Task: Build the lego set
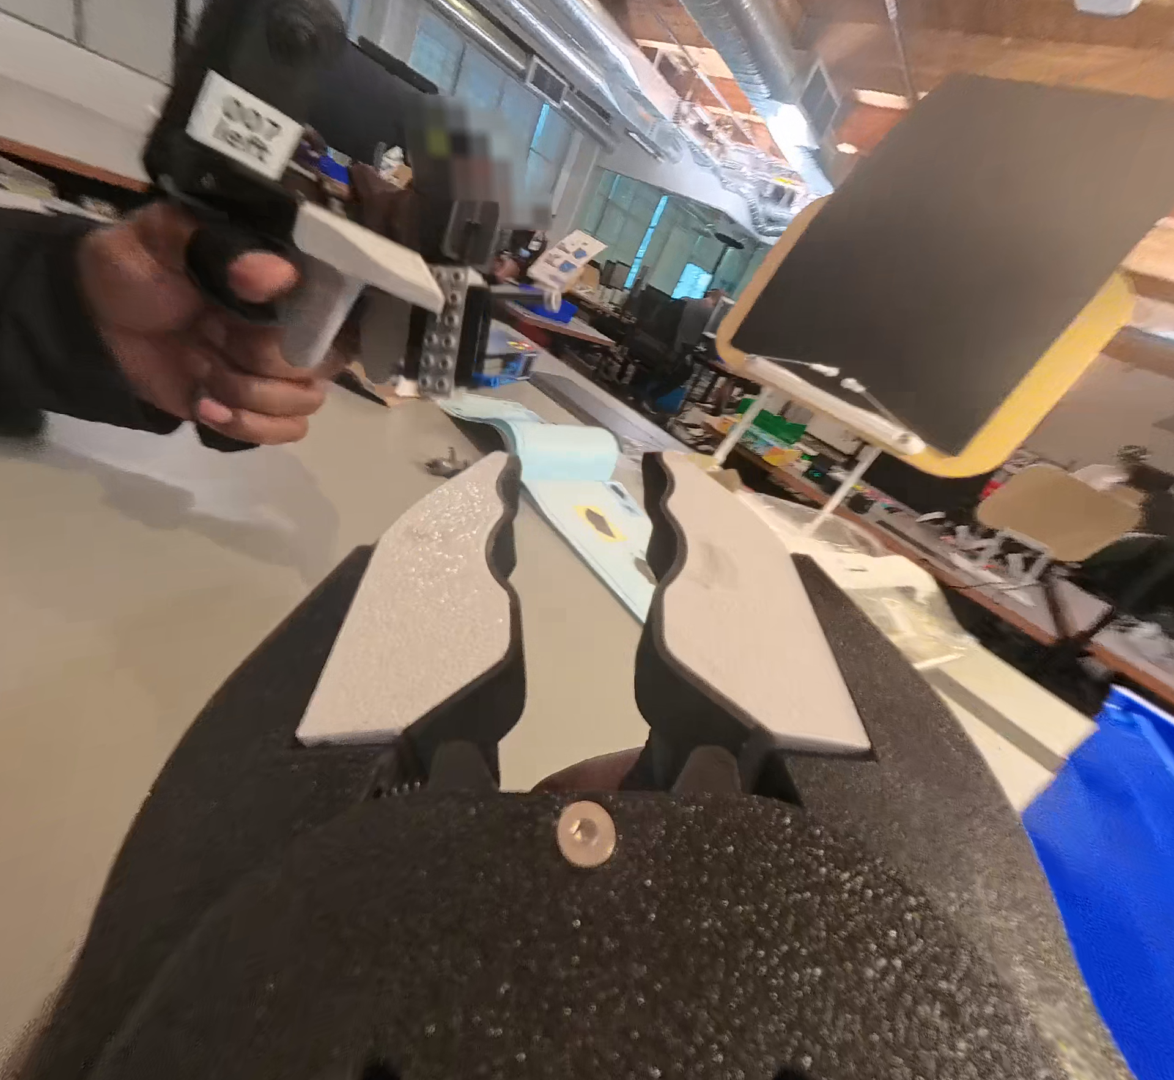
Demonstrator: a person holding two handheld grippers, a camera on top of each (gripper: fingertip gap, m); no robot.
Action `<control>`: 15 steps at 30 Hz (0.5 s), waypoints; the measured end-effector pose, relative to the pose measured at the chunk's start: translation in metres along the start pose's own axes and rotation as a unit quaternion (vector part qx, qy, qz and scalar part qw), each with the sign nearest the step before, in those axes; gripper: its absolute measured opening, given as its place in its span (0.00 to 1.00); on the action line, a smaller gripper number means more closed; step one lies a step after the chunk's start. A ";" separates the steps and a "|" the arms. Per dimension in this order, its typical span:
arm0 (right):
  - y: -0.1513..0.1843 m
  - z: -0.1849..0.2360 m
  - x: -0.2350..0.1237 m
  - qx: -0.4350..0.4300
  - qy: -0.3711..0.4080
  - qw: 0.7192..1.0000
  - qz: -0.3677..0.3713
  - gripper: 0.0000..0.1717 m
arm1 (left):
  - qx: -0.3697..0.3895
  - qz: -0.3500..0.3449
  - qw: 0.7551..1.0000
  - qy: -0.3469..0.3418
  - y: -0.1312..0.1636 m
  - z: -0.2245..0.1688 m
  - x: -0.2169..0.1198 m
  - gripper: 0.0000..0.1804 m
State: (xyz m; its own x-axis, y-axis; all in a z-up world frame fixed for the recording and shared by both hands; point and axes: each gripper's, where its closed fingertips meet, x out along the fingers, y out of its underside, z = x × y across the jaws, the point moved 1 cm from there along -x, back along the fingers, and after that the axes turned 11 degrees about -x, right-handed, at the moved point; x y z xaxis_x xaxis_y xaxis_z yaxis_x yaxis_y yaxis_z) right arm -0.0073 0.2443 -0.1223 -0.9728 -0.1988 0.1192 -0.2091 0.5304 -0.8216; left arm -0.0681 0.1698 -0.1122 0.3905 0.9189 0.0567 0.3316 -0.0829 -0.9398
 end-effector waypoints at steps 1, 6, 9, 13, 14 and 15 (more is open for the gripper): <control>-0.002 0.001 0.004 0.020 -0.023 1.000 -0.002 0.22 | 0.005 0.020 1.000 0.014 0.003 0.001 0.001 0.06; -0.007 -0.007 0.033 0.080 -0.089 0.993 0.018 0.23 | 0.030 0.068 0.997 0.027 -0.004 0.024 0.007 0.06; -0.008 -0.023 0.058 0.115 -0.106 0.987 0.018 0.23 | 0.053 0.082 0.995 0.015 -0.012 0.045 0.012 0.06; 0.025 -0.038 0.094 0.191 -0.098 0.976 0.021 0.24 | 0.033 0.055 0.998 0.003 -0.018 0.080 0.020 0.06; 0.039 -0.040 0.101 0.217 -0.090 0.972 0.022 0.24 | 0.027 0.048 0.998 -0.002 -0.017 0.089 0.022 0.06; 0.051 -0.042 0.105 0.242 -0.081 0.967 0.021 0.24 | 0.024 0.039 0.999 -0.009 -0.015 0.098 0.023 0.06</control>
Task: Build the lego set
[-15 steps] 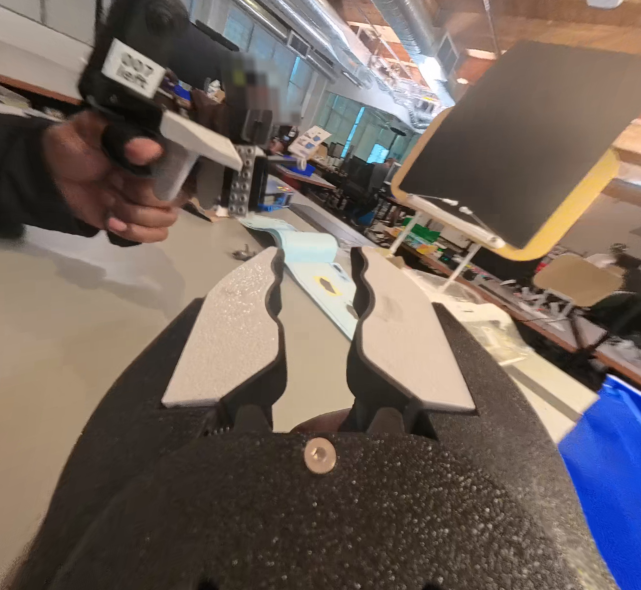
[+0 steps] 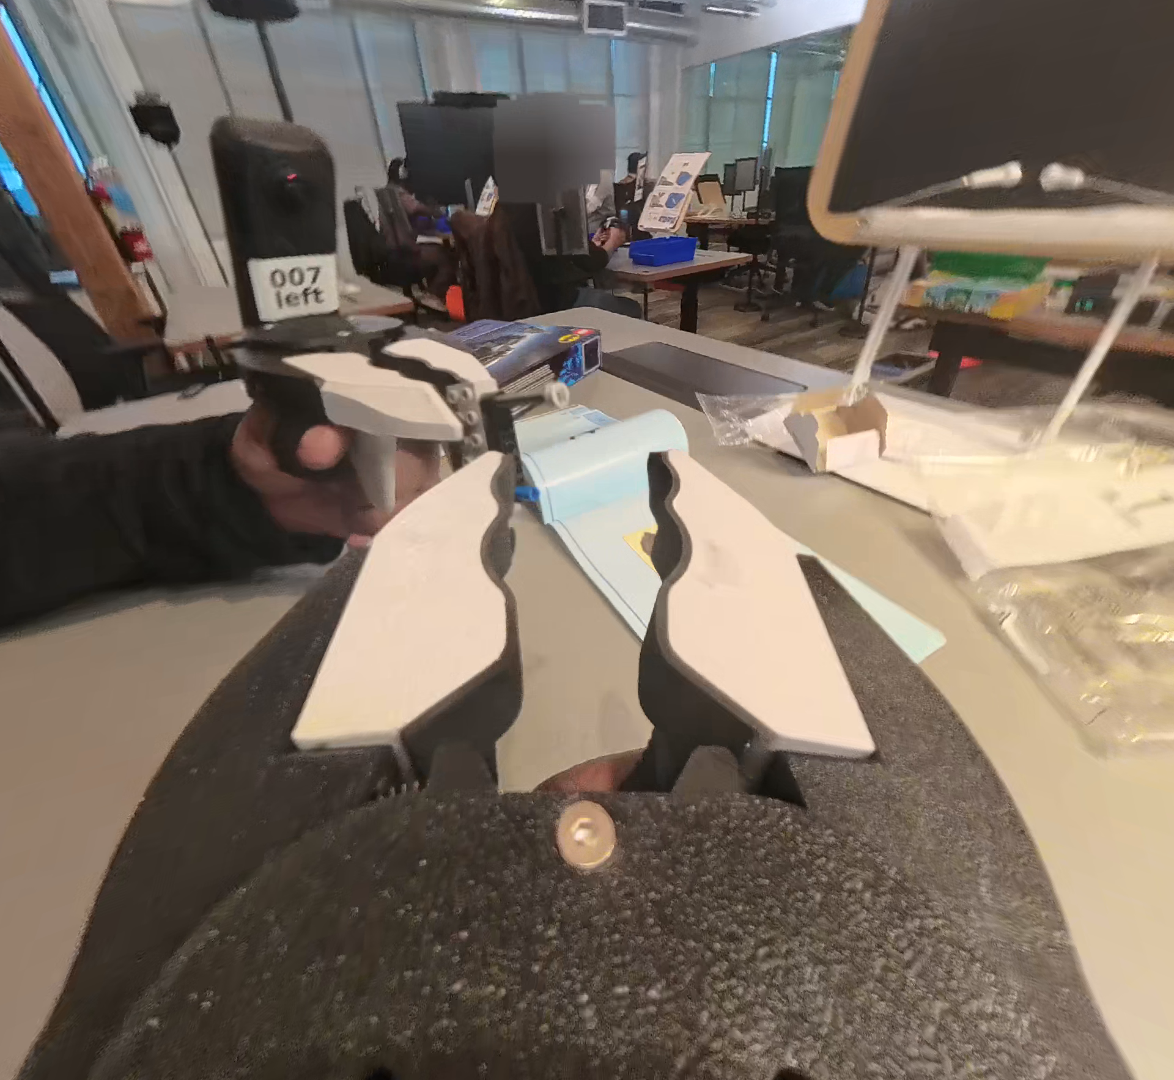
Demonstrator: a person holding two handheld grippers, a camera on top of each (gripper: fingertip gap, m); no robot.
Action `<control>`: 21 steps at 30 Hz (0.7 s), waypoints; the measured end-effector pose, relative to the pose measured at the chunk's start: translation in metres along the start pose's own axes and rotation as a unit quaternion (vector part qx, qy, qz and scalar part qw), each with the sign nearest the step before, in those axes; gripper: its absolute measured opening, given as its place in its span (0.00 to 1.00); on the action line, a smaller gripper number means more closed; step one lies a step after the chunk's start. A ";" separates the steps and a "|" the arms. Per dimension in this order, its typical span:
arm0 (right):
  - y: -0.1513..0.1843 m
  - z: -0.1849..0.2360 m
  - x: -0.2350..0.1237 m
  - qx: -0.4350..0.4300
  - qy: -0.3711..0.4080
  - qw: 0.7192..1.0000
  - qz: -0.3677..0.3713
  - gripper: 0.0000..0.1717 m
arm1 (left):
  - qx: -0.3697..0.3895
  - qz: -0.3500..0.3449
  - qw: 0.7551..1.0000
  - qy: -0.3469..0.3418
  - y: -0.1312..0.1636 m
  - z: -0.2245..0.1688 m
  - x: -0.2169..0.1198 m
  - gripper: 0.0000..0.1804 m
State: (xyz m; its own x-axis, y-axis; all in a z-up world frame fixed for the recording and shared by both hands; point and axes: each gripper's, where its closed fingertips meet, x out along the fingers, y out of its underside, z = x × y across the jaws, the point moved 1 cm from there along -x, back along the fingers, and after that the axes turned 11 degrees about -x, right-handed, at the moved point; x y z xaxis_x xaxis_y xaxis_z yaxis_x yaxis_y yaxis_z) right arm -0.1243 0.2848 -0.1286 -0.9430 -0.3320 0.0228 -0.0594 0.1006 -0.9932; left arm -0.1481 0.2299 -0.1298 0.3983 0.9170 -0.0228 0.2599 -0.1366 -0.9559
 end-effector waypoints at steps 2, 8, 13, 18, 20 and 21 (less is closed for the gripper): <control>0.014 -0.010 0.001 0.033 0.015 0.999 -0.012 0.24 | -0.002 -0.029 0.999 -0.023 0.002 0.015 -0.001 0.06; 0.002 0.001 -0.019 0.034 -0.012 0.997 -0.063 0.22 | -0.005 -0.032 0.999 0.016 0.012 -0.004 -0.005 0.06; -0.005 0.033 -0.031 -0.001 -0.066 0.996 -0.068 0.23 | 0.024 0.013 0.999 0.025 0.014 -0.032 -0.009 0.06; -0.023 0.045 -0.038 -0.031 -0.084 0.993 -0.082 0.23 | 0.043 0.017 0.998 0.043 -0.008 -0.057 -0.009 0.06; -0.038 0.041 -0.038 -0.028 -0.081 0.993 -0.083 0.22 | 0.039 0.024 0.997 0.054 -0.018 -0.061 -0.008 0.06; -0.047 0.039 -0.038 -0.030 -0.079 0.993 -0.079 0.20 | 0.043 0.031 0.997 0.055 -0.024 -0.063 -0.008 0.06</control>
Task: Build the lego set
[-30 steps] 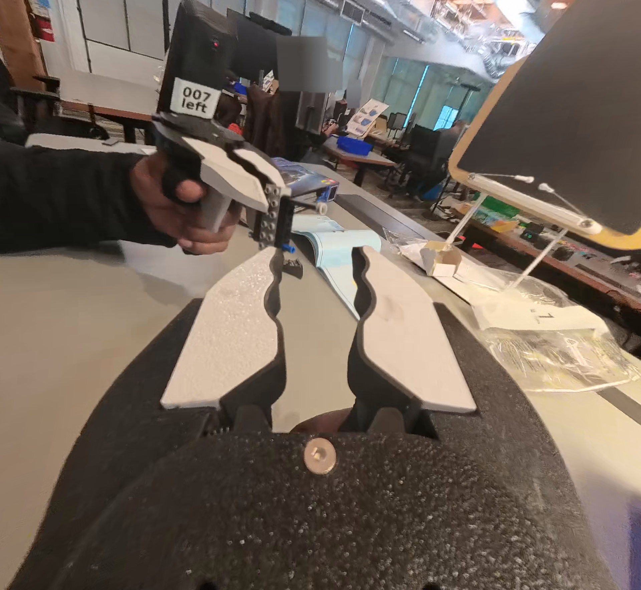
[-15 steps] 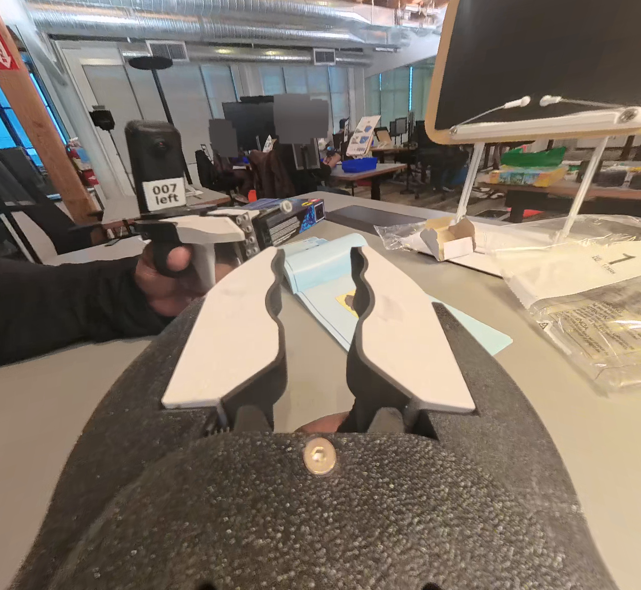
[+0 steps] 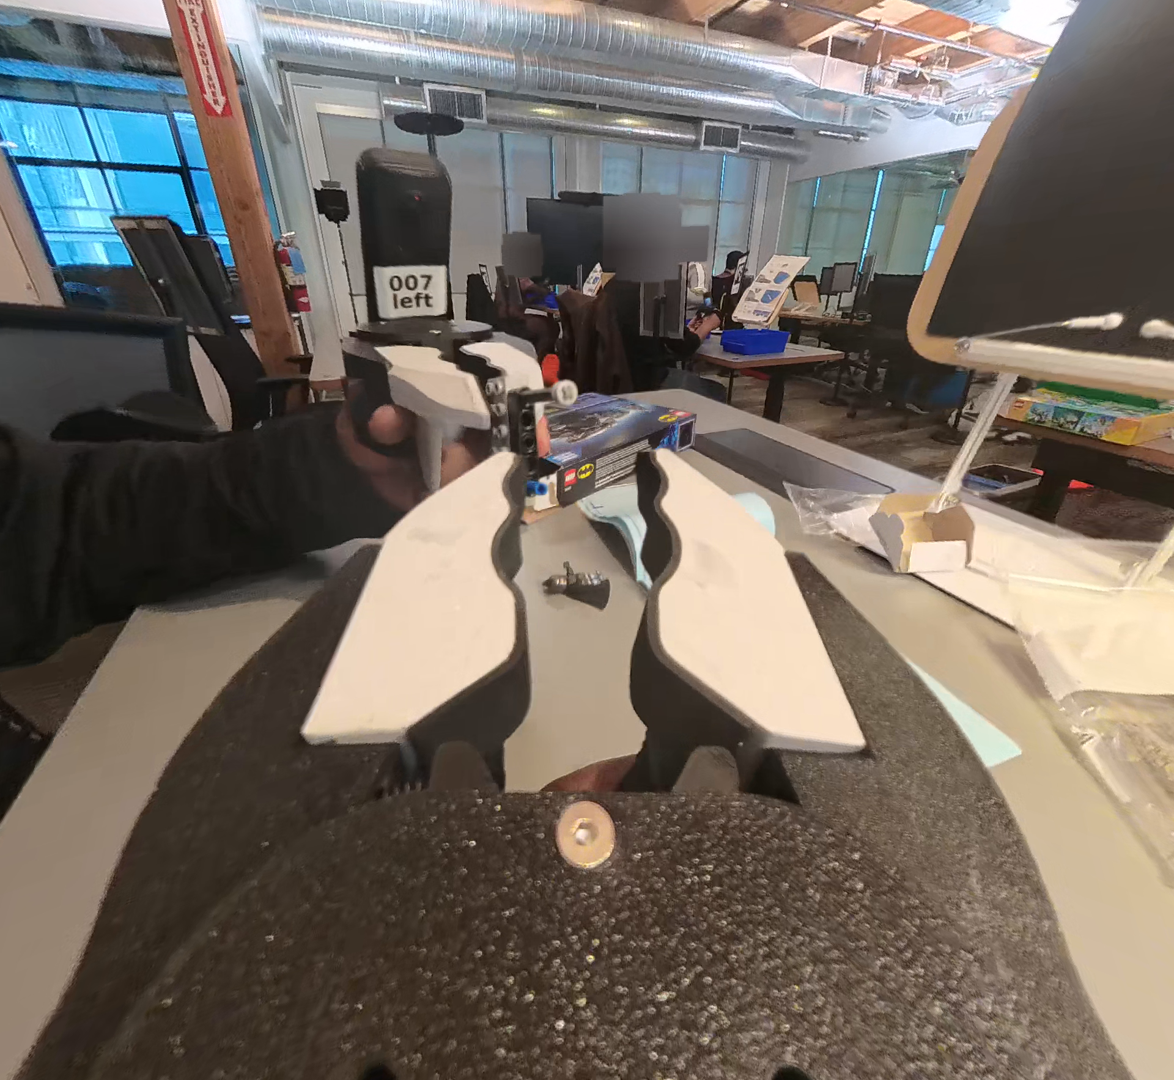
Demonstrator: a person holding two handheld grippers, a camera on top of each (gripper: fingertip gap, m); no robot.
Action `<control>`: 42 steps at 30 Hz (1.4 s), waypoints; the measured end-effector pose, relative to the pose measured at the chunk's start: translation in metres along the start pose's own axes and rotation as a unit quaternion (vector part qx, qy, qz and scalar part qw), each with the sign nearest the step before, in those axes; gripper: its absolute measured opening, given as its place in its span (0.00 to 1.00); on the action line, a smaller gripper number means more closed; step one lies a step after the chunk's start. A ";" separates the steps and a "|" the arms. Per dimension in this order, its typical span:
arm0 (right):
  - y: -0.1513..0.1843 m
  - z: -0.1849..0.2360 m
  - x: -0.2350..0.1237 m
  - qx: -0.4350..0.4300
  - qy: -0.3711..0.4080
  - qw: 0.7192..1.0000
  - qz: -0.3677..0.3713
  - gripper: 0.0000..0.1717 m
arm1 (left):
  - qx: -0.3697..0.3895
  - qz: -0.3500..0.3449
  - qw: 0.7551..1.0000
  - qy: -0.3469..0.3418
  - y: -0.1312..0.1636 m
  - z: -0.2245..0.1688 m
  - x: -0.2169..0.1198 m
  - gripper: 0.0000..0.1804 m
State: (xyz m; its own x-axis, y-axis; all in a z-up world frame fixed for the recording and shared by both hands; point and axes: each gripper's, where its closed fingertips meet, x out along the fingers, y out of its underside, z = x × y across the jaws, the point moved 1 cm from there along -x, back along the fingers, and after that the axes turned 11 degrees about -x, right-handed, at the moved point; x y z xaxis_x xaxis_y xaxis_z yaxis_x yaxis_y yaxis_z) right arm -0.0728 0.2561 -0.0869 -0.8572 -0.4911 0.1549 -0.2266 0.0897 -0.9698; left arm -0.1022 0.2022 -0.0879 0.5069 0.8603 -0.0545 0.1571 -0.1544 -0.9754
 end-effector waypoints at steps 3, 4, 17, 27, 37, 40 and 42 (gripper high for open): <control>-0.031 -0.010 0.003 -0.012 0.014 0.999 0.026 0.19 | 0.019 -0.001 1.000 0.009 -0.035 -0.006 -0.007 0.06; -0.044 -0.014 0.003 -0.016 0.019 0.999 0.028 0.19 | 0.028 -0.004 0.999 0.017 -0.050 -0.010 -0.009 0.06; -0.147 0.016 0.029 -0.055 -0.108 0.993 0.013 0.18 | 0.107 0.009 0.992 0.062 -0.109 -0.061 -0.021 0.06; -0.141 0.035 0.017 -0.093 -0.138 0.985 0.042 0.15 | 0.117 0.028 0.990 0.070 -0.103 -0.071 -0.015 0.06; -0.134 0.030 0.015 -0.099 -0.146 0.983 0.053 0.08 | 0.111 0.035 0.990 0.075 -0.101 -0.066 -0.013 0.06; -0.132 0.030 0.015 -0.102 -0.145 0.983 0.055 0.06 | 0.113 0.040 0.990 0.073 -0.099 -0.065 -0.014 0.06; -0.132 0.032 0.015 -0.103 -0.148 0.982 0.056 0.05 | 0.114 0.043 0.990 0.073 -0.098 -0.066 -0.014 0.06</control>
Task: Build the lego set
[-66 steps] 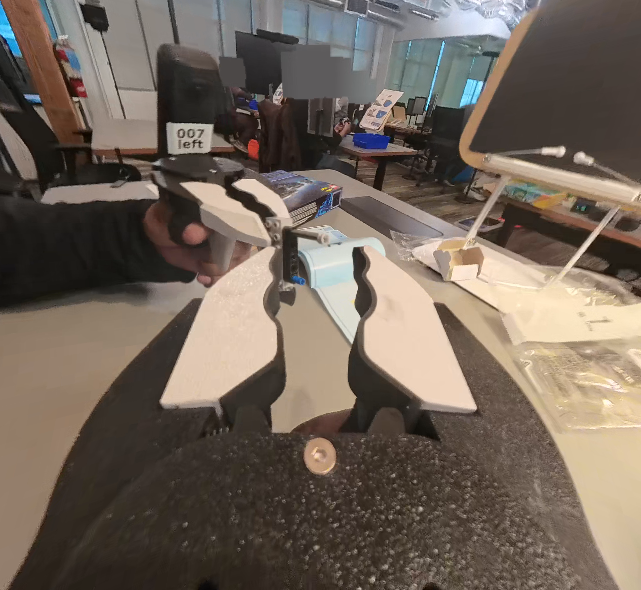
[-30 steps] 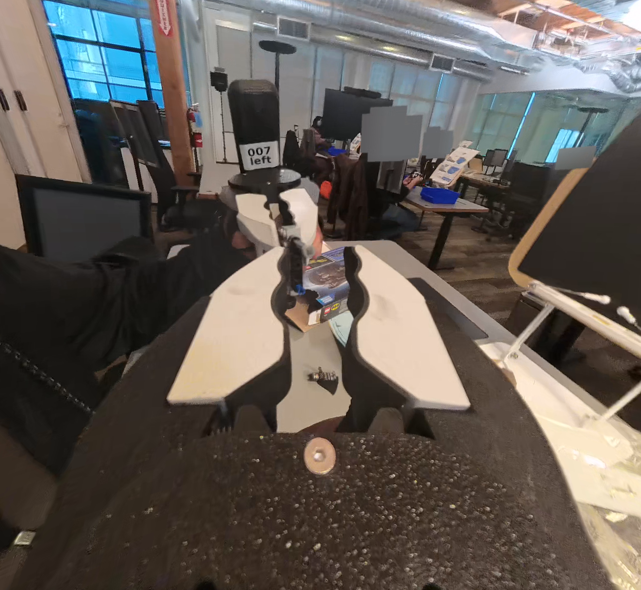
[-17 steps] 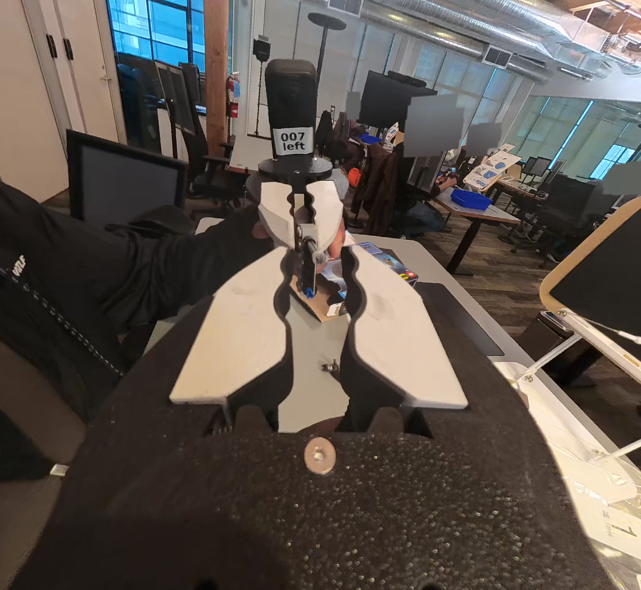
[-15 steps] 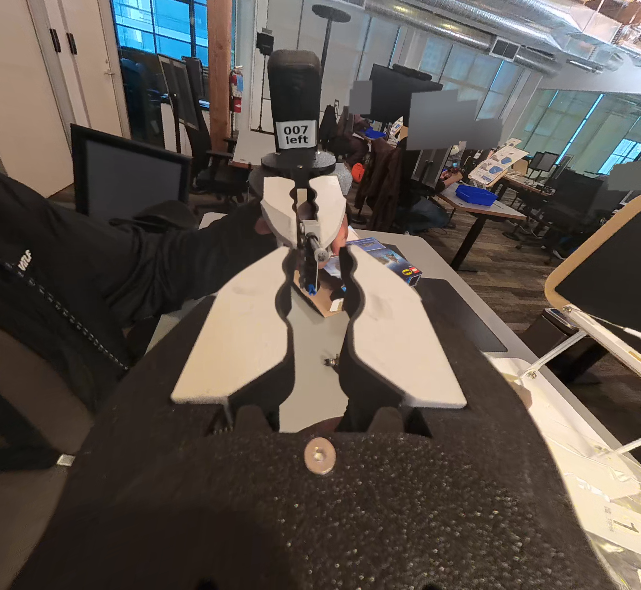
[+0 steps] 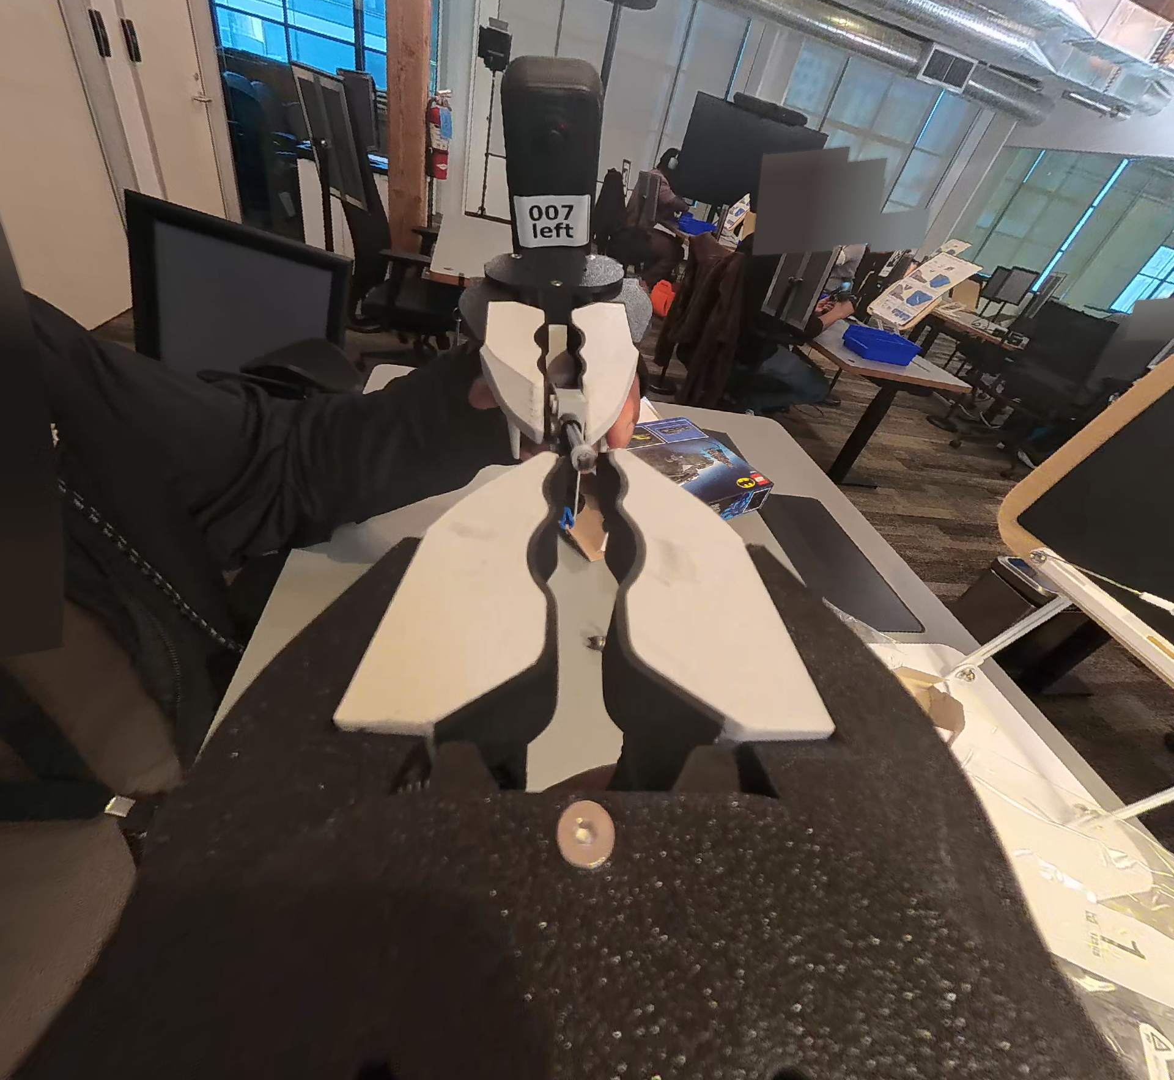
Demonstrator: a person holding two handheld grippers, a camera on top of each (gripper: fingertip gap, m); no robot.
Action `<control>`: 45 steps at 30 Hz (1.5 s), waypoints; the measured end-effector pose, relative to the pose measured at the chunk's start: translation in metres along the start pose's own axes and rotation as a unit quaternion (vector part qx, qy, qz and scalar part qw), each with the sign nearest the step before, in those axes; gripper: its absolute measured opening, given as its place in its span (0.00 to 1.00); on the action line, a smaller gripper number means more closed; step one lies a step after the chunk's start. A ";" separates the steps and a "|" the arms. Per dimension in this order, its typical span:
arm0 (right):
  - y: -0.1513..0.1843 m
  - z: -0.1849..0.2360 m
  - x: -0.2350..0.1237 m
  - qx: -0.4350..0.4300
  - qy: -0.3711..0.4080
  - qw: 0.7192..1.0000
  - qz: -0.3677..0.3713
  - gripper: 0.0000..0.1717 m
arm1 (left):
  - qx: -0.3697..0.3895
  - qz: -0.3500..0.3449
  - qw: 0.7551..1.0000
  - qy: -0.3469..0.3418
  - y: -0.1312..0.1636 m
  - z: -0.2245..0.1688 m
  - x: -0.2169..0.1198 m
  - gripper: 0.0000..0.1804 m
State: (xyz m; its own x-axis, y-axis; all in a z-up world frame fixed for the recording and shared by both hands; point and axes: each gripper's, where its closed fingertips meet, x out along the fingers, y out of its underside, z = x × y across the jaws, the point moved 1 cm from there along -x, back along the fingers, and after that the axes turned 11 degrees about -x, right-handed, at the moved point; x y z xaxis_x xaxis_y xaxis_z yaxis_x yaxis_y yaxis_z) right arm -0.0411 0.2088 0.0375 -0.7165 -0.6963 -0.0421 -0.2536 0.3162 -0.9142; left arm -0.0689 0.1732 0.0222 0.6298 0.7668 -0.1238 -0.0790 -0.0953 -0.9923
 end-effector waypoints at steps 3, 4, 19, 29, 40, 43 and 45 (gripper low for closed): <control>0.001 0.003 0.001 -0.005 -0.004 1.000 0.005 0.05 | 0.004 0.006 1.000 0.000 0.001 -0.002 0.001 0.06; 0.002 0.003 0.001 -0.006 -0.004 1.000 0.007 0.05 | 0.005 0.008 1.000 0.000 0.001 -0.003 0.001 0.06; 0.017 0.005 0.003 -0.007 -0.021 0.999 0.039 0.04 | -0.002 0.042 0.999 -0.014 0.010 0.000 0.002 0.06; 0.024 0.005 0.004 0.011 -0.033 0.999 0.042 0.04 | -0.013 0.054 0.998 -0.011 0.015 0.002 0.002 0.06; 0.028 0.007 0.003 0.014 -0.040 0.998 0.054 0.04 | -0.017 0.063 0.998 -0.008 0.020 0.003 0.005 0.06; 0.029 0.007 0.003 0.015 -0.042 0.997 0.055 0.04 | -0.018 0.065 0.998 -0.006 0.021 0.003 0.005 0.06; 0.030 0.008 0.004 0.017 -0.044 0.997 0.054 0.04 | -0.020 0.066 0.998 -0.005 0.021 0.003 0.005 0.06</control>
State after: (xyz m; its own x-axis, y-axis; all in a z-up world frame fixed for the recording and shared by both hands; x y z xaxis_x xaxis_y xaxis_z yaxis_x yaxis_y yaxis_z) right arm -0.0464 0.2103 0.0071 -0.6789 -0.7131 -0.1747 -0.1552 0.3720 -0.9152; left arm -0.0701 0.1771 0.0004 0.6079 0.7524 -0.2538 -0.1305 -0.2206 -0.9666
